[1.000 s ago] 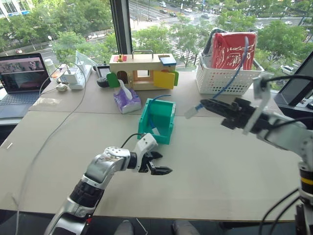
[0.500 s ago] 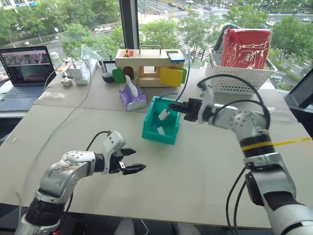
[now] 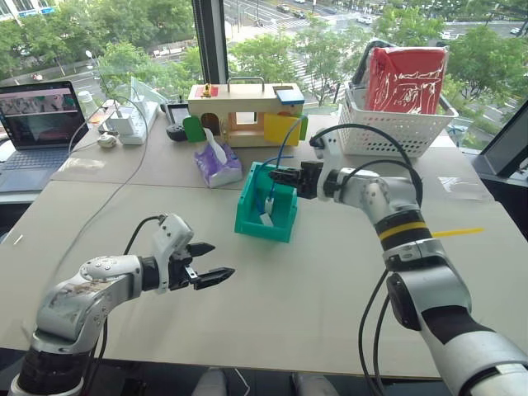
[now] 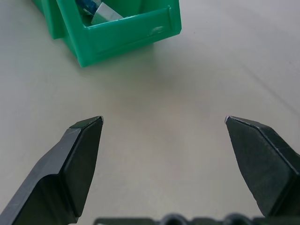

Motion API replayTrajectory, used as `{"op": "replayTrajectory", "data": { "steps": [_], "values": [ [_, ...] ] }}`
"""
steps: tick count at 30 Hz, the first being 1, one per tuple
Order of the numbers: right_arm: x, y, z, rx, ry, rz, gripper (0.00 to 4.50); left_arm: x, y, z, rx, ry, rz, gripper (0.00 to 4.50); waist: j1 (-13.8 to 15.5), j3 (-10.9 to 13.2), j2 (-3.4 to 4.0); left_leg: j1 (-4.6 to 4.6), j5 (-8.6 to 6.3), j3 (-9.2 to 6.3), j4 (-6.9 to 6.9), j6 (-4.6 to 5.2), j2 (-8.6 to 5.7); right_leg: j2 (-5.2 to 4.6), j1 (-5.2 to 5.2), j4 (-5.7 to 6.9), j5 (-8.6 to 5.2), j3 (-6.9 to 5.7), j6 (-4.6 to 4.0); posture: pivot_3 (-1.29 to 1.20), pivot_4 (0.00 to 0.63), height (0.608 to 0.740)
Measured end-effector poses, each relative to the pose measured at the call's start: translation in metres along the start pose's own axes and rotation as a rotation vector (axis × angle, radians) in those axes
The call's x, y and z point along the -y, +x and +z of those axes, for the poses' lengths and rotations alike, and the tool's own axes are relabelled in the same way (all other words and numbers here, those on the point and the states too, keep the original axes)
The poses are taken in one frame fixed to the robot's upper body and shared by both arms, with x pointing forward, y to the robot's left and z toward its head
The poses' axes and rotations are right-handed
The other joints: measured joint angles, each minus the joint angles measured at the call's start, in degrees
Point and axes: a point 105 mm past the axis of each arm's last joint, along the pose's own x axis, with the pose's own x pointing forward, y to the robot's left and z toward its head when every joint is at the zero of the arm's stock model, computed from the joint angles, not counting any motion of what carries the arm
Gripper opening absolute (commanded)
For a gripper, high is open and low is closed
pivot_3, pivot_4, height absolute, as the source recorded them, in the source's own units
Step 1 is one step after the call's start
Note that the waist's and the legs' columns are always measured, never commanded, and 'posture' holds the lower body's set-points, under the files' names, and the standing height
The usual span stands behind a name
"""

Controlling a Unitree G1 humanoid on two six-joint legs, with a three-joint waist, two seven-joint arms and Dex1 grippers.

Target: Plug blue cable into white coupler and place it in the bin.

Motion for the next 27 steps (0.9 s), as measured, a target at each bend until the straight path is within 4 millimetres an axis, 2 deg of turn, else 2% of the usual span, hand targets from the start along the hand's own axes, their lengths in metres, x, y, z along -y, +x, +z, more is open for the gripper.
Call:
{"op": "replayTrajectory", "data": {
  "steps": [4, 6, 8, 10, 12, 15, 17, 18, 19, 21, 23, 27],
  "values": [
    [-0.006, -0.007, 0.014, 0.037, -0.019, 0.025, 4.48, -0.011, -0.001, 0.011, 0.043, 0.025, 0.047, 4.5, -0.1, 0.0, 0.02, 0.02, 0.05, 0.0, 0.01, -0.08, 0.0, 0.0, -0.01, 0.07, 0.0, 0.0, -0.01, 0.0, 0.15, 0.734],
    [-0.009, -0.014, 0.025, 0.063, -0.041, 0.032, 4.48, -0.012, -0.002, 0.016, 0.063, 0.048, 0.053, 4.5, 0.0, 0.0, 0.03, 0.02, 0.05, 0.0, 0.0, -0.08, 0.0, 0.0, 0.0, 0.07, 0.0, -0.01, -0.01, 0.0, 0.15, 0.734],
    [-0.017, -0.033, 0.044, 0.106, -0.067, 0.07, 4.48, -0.016, -0.003, 0.018, 0.079, 0.067, 0.059, 4.5, 0.1, 0.2, 0.1, 0.01, 0.05, 0.0, 0.0, -0.08, -0.01, -0.01, -0.01, 0.07, 0.0, -0.02, -0.01, 0.0, 0.15, 0.734],
    [-0.023, -0.065, 0.061, 0.136, -0.168, 0.093, 4.48, -0.026, -0.007, 0.017, 0.074, 0.074, 0.088, 4.5, 0.6, 0.2, 0.12, -0.01, 0.04, -0.04, 0.0, -0.08, 0.0, -0.03, 0.01, 0.03, 0.0, -0.12, -0.01, 0.0, 0.15, 0.734],
    [-0.022, -0.102, 0.063, 0.13, -0.26, 0.072, 4.48, -0.043, -0.017, 0.019, 0.103, 0.076, 0.153, 4.5, 1.0, 0.2, 0.11, -0.01, 0.03, -0.04, -0.01, -0.07, 0.0, -0.07, 0.06, -0.09, 0.0, -0.18, -0.01, 0.0, 0.15, 0.734],
    [-0.005, -0.135, 0.042, 0.09, -0.305, -0.012, 4.48, -0.061, -0.028, 0.029, 0.189, 0.109, 0.236, 4.5, 1.2, 0.2, 0.09, 0.01, 0.04, 0.01, 0.02, -0.07, -0.01, -0.08, 0.07, -0.11, 0.0, -0.15, -0.02, 0.0, 0.15, 0.734],
    [0.017, -0.154, 0.012, 0.034, -0.32, -0.098, 4.48, -0.071, -0.035, 0.044, 0.318, 0.104, 0.294, 4.5, 1.4, 0.2, 0.03, 0.04, 0.04, 0.01, 0.11, -0.07, 0.01, -0.07, 0.13, -0.06, 0.0, -0.16, -0.01, 0.0, 0.15, 0.734],
    [0.023, -0.158, 0.001, 0.016, -0.324, -0.123, 4.48, -0.074, -0.037, 0.045, 0.329, 0.104, 0.311, 4.5, 1.2, 0.2, 0.03, 0.04, 0.04, 0.04, 0.1, -0.07, 0.0, -0.07, 0.1, -0.05, 0.01, -0.11, -0.02, 0.0, 0.15, 0.734],
    [0.03, -0.166, -0.017, -0.009, -0.32, -0.156, 4.48, -0.079, -0.039, 0.046, 0.345, 0.111, 0.338, 4.5, 1.1, 0.2, 0.03, 0.09, 0.04, 0.06, 0.11, -0.07, -0.01, -0.07, 0.12, 0.02, 0.01, -0.09, -0.02, 0.0, 0.15, 0.734],
    [0.035, -0.173, -0.046, -0.038, -0.308, -0.184, 4.48, -0.085, -0.038, 0.044, 0.338, 0.124, 0.371, 4.5, 0.7, 0.2, 0.03, 0.12, 0.05, 0.07, 0.11, -0.08, -0.01, -0.07, 0.12, 0.07, 0.01, -0.05, -0.02, 0.0, 0.15, 0.734],
    [0.033, -0.174, -0.066, -0.048, -0.295, -0.19, 4.48, -0.088, -0.032, 0.034, 0.294, 0.116, 0.373, 4.5, 0.3, 0.3, 0.03, 0.16, 0.05, 0.07, 0.14, -0.09, -0.02, -0.06, 0.13, 0.18, 0.01, -0.04, -0.02, 0.0, 0.15, 0.734],
    [0.037, -0.178, -0.08, -0.072, -0.353, -0.287, 4.48, -0.089, -0.019, 0.017, 0.221, 0.099, 0.344, 4.5, 0.0, 0.3, 0.01, 0.26, 0.1, 0.06, 0.22, -0.16, -0.02, -0.04, 0.17, 0.33, 0.01, -0.02, -0.01, 0.0, 0.15, 0.734]
  ]
}}
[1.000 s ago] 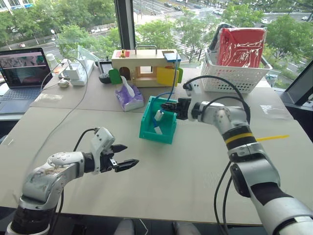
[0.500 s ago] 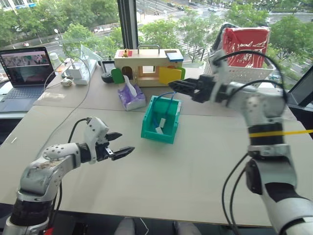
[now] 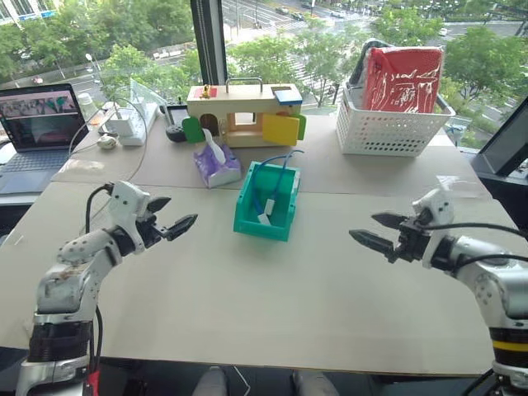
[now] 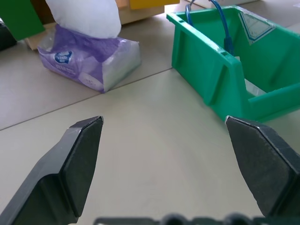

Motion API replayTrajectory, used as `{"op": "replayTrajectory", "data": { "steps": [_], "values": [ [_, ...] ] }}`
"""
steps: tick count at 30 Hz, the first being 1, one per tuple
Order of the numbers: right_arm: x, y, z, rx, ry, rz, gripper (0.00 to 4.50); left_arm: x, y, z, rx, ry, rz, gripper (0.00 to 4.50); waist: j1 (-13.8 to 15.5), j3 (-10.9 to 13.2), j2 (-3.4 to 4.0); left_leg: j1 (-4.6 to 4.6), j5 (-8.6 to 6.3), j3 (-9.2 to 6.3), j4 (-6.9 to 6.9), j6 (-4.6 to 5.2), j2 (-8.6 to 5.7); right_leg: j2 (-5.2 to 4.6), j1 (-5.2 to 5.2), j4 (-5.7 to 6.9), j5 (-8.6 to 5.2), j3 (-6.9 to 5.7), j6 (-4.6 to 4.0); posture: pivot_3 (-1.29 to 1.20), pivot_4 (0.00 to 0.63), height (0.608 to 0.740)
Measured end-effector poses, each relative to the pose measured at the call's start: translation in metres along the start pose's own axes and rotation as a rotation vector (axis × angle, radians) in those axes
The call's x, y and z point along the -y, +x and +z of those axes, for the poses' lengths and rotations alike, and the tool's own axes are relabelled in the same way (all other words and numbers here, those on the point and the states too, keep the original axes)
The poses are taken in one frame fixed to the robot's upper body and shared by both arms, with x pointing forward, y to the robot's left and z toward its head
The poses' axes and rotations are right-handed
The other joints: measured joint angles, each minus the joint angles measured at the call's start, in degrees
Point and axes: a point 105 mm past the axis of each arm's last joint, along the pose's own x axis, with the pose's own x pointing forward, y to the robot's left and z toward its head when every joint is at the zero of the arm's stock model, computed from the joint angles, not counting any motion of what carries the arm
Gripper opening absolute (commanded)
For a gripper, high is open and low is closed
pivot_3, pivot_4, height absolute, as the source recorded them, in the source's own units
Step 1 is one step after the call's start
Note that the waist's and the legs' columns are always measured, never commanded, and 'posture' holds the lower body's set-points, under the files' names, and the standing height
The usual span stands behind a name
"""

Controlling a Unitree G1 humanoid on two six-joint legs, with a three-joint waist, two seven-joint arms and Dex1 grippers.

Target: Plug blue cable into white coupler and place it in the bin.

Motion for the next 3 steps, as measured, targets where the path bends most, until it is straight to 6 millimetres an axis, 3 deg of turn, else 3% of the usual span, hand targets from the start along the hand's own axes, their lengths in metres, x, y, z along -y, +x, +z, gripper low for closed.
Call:
{"op": "replayTrajectory", "data": {
  "steps": [3],
  "values": [
    [-0.001, 0.0011, -0.012, -0.007, 0.021, -0.054, 4.48, -0.0013, 0.0052, -0.0014, -0.012, 0.009, -0.004, 4.5, 0.1, 0.0, -0.04, 0.04, 0.01, -0.01, 0.0, -0.01, -0.01, 0.0, 0.05, 0.01, -0.02, 0.01, 0.04, 0.0, 0.15, 0.734]
  ]
}}
